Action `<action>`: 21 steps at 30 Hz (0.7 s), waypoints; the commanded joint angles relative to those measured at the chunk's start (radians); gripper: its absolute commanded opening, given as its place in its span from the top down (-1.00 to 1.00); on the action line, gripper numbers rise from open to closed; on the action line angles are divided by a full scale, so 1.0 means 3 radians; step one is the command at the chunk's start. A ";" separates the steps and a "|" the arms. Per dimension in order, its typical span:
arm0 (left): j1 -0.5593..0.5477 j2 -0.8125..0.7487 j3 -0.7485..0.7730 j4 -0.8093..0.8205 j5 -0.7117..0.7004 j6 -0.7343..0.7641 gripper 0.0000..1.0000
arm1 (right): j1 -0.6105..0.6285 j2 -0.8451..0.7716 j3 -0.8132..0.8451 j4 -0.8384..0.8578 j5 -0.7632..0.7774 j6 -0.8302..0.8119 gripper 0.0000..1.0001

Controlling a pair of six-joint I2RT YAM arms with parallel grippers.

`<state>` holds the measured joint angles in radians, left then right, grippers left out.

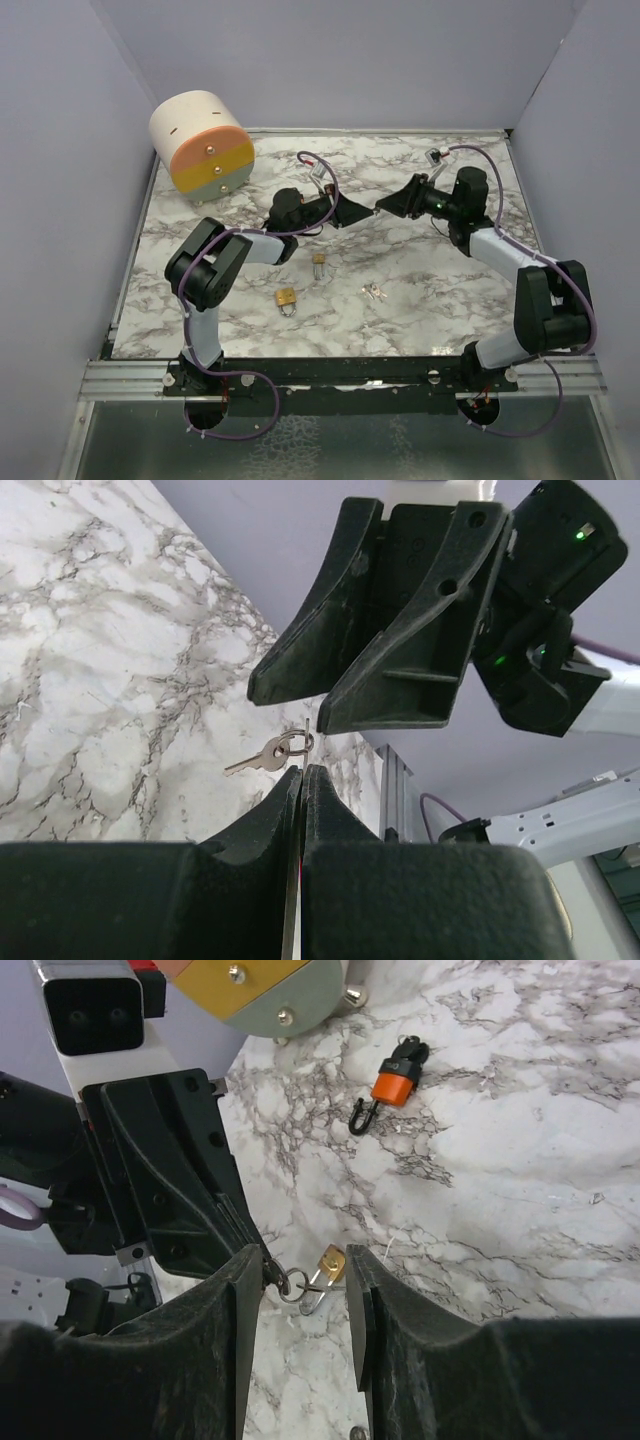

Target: Unlock with the key

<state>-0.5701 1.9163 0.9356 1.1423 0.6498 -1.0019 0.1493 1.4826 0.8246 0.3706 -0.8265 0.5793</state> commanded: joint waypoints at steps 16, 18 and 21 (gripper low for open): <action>-0.0061 0.0162 -0.0217 0.1025 -0.0766 -0.0738 1.00 | -0.0002 0.0491 -0.0278 0.1885 -0.0167 0.1296 0.30; -0.0075 0.0167 -0.0229 0.1038 -0.0815 -0.0757 1.00 | -0.0002 0.0588 -0.0276 0.2095 -0.0196 0.1462 0.31; -0.0097 0.0184 -0.0252 0.1092 -0.0886 -0.0801 1.00 | -0.0002 0.0714 -0.0269 0.2347 -0.0206 0.1639 0.31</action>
<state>-0.5869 1.9564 0.8734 1.3750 0.4458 -1.2106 0.1493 1.6512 0.7486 0.8932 -0.8627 0.9615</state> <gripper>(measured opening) 0.018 0.346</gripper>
